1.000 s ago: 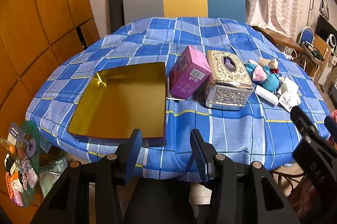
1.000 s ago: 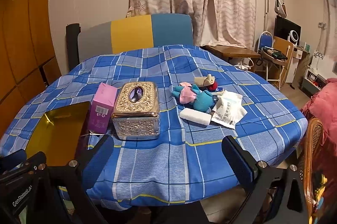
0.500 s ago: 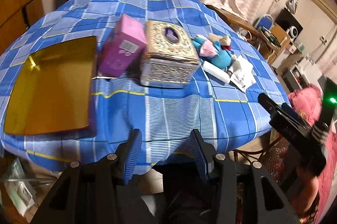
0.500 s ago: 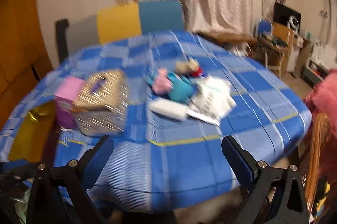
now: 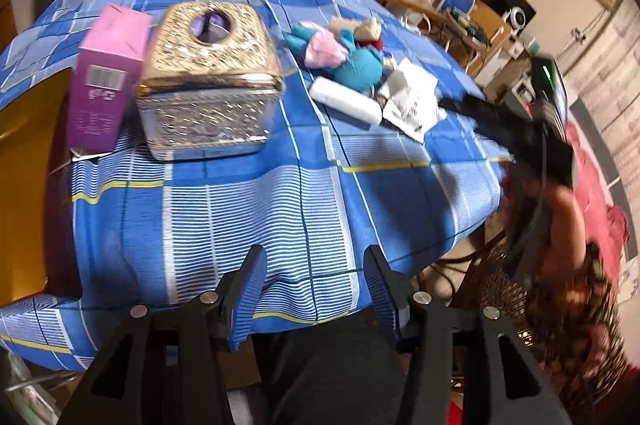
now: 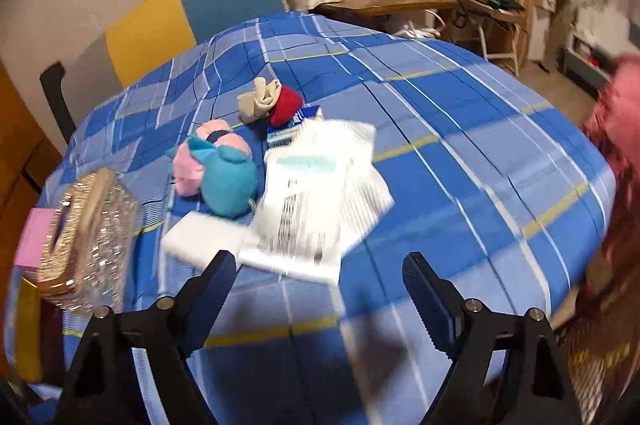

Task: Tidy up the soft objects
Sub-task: 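Reach the right gripper to the white wipes pack and grasp it, then grasp the white bar with the left gripper while the right gripper holds the wipes pack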

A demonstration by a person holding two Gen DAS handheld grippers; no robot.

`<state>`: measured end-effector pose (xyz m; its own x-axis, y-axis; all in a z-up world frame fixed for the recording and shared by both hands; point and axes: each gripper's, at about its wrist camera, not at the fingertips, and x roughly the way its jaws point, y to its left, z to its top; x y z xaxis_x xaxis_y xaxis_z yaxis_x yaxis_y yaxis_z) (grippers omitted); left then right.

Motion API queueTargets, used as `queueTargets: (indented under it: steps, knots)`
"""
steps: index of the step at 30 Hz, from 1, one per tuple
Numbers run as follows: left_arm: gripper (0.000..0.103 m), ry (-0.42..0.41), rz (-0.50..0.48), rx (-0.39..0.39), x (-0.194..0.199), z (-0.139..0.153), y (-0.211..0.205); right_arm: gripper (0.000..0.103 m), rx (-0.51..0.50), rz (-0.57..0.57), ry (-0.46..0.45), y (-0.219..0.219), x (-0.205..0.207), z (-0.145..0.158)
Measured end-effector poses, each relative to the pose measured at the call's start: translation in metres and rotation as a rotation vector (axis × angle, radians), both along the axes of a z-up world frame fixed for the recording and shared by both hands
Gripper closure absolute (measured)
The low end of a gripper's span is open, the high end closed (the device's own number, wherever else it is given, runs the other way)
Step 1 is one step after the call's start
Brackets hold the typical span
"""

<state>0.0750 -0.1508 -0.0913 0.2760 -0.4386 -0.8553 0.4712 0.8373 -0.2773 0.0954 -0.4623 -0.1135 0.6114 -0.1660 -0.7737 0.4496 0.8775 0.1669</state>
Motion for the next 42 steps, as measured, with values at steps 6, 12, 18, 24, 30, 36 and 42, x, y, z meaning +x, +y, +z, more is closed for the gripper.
queueTargets:
  steps: [6,12,18,24,30,36,42]
  knots:
    - [0.052,-0.009,-0.014,0.012,0.005,-0.001,-0.015,0.018,0.095,-0.030,0.049,-0.013,0.043,-0.028]
    - [0.045,-0.014,-0.035,-0.011,0.012,0.003,-0.030,0.038,0.125,0.014,0.077,-0.020,0.058,-0.041]
    - [0.045,-0.036,-0.055,-0.025,0.019,0.005,-0.054,0.043,0.166,0.073,0.077,-0.027,0.044,-0.033]
    - [0.036,-0.079,-0.013,-0.024,0.040,0.003,-0.084,0.043,0.221,0.036,0.048,-0.046,0.006,-0.026]
    - [0.035,-0.031,0.044,-0.053,0.080,-0.015,-0.120,0.043,0.274,0.027,-0.011,-0.054,-0.005,-0.018]
    - [0.035,0.042,0.132,-0.044,0.120,-0.053,-0.147,0.043,0.292,0.045,-0.024,-0.052,-0.003,-0.017]
    - [0.035,0.114,0.191,-0.097,0.141,-0.078,-0.157,0.043,0.312,0.030,-0.042,-0.058,-0.003,-0.016]
